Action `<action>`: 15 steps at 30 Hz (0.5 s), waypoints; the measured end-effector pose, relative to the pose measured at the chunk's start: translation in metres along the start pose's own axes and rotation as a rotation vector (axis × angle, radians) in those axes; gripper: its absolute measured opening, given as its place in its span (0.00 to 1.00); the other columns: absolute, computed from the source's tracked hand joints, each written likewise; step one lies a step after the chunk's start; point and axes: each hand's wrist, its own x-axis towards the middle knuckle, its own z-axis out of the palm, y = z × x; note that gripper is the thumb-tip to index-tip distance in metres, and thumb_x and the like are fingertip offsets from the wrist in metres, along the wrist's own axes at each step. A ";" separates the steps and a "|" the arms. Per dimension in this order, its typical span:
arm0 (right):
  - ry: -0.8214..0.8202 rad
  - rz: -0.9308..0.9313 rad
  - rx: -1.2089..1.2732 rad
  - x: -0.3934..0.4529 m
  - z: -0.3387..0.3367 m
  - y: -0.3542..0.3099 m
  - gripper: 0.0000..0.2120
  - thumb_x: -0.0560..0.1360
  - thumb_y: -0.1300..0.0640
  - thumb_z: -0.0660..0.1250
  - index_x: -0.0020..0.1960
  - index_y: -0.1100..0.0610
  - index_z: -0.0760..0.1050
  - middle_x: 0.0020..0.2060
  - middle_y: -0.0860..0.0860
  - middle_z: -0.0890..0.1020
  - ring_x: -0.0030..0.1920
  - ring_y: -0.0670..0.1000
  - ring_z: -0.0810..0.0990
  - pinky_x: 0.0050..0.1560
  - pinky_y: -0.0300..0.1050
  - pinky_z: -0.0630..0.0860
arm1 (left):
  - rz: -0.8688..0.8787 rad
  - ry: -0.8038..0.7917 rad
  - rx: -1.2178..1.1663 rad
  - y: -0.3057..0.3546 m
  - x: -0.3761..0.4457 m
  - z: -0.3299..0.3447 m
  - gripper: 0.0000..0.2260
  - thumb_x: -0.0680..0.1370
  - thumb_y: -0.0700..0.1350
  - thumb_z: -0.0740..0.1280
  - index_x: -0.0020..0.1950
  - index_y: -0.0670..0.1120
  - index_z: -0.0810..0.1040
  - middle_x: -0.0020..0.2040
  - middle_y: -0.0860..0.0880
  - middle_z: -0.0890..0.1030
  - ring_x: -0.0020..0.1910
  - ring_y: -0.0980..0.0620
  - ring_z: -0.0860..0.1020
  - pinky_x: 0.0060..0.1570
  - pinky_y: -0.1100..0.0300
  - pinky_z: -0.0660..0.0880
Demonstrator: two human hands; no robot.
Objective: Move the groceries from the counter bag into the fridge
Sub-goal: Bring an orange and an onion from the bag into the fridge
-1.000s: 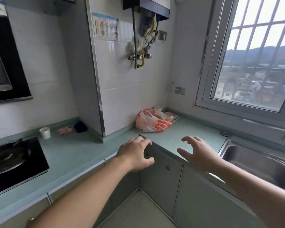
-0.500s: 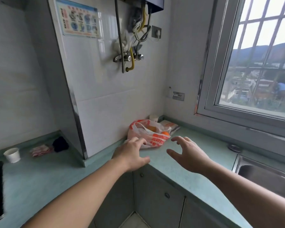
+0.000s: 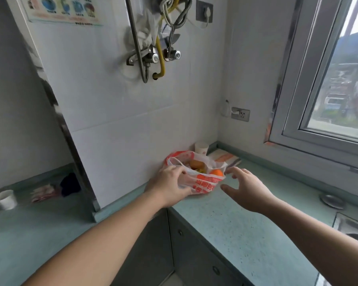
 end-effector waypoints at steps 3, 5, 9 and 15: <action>-0.015 0.025 -0.005 0.029 0.008 0.007 0.24 0.75 0.45 0.67 0.69 0.49 0.67 0.65 0.51 0.74 0.60 0.50 0.75 0.57 0.42 0.72 | 0.010 -0.010 -0.017 -0.018 0.031 0.011 0.19 0.73 0.56 0.67 0.63 0.55 0.72 0.63 0.54 0.73 0.59 0.54 0.73 0.50 0.58 0.73; -0.023 0.046 -0.027 0.051 0.015 0.009 0.24 0.75 0.44 0.67 0.68 0.49 0.68 0.64 0.51 0.75 0.59 0.50 0.75 0.57 0.43 0.73 | 0.025 -0.013 -0.030 -0.032 0.056 0.019 0.19 0.72 0.57 0.67 0.62 0.55 0.72 0.63 0.54 0.74 0.58 0.54 0.73 0.50 0.57 0.74; -0.034 0.110 -0.050 0.099 0.031 0.007 0.23 0.76 0.46 0.67 0.68 0.50 0.68 0.64 0.52 0.75 0.58 0.50 0.76 0.53 0.39 0.71 | 0.057 -0.033 -0.063 -0.065 0.105 0.036 0.20 0.73 0.57 0.66 0.64 0.54 0.73 0.63 0.55 0.74 0.58 0.53 0.74 0.54 0.56 0.75; -0.012 0.180 -0.057 0.163 0.064 0.010 0.22 0.76 0.46 0.65 0.68 0.51 0.69 0.61 0.52 0.77 0.56 0.51 0.76 0.53 0.43 0.72 | 0.083 -0.061 -0.126 -0.107 0.173 0.062 0.15 0.76 0.48 0.64 0.63 0.51 0.75 0.61 0.52 0.79 0.57 0.52 0.76 0.56 0.56 0.75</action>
